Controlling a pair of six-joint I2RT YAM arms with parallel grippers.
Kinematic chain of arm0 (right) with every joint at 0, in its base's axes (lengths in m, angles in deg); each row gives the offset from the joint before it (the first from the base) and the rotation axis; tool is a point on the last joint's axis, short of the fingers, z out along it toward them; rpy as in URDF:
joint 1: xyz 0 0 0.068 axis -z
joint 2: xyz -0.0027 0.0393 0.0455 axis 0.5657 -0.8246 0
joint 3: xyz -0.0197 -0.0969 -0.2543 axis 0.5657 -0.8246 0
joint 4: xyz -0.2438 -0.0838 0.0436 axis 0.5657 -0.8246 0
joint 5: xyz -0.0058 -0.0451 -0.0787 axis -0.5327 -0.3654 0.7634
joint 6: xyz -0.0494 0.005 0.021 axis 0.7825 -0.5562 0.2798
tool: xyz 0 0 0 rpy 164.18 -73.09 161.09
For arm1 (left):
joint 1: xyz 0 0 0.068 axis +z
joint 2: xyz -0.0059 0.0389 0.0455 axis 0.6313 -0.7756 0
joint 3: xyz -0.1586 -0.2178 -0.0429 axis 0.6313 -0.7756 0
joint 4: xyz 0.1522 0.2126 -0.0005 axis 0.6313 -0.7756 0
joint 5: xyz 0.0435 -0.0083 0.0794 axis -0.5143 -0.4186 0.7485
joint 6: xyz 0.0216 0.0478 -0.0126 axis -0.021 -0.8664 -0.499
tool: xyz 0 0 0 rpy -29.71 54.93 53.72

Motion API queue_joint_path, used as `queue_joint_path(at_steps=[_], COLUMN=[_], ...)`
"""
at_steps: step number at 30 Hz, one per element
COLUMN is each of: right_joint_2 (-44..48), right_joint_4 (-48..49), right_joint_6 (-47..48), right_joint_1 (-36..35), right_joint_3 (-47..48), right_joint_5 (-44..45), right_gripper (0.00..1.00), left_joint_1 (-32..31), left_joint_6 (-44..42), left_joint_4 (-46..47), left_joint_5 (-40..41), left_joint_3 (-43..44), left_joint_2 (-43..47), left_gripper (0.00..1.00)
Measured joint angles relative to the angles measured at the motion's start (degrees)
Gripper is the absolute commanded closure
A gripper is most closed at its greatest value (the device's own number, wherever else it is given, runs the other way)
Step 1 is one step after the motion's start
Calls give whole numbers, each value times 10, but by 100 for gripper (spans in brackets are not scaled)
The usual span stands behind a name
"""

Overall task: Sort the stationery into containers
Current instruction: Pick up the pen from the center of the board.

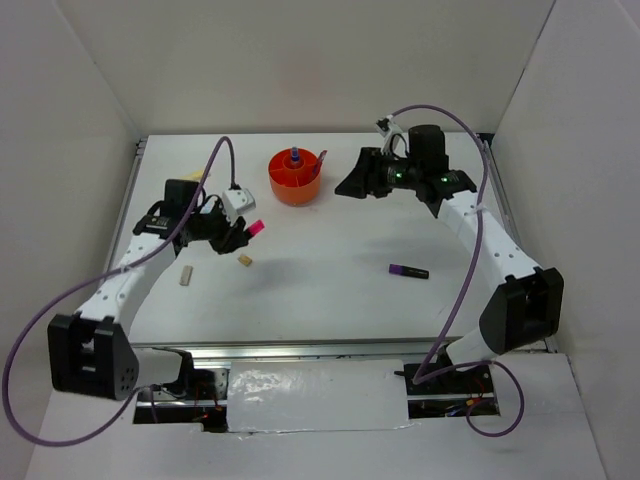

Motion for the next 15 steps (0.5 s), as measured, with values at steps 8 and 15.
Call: queue_joint_path(at_steps=[8,15], right_joint_2=[-79,-122], right_joint_4=[58,83], right_joint_6=[-102,-132], right_joint_1=[-83,-136], right_joint_3=[69,106], right_joint_5=[-24,-37], right_gripper=[29,30], left_joint_1=[-112,-157], left_joint_6=[260,343], left_joint_4=[85,79], left_joint_5=[19,58], left_joint_3=[70,93], left_joint_2=[71,63], left_gripper=[100,100])
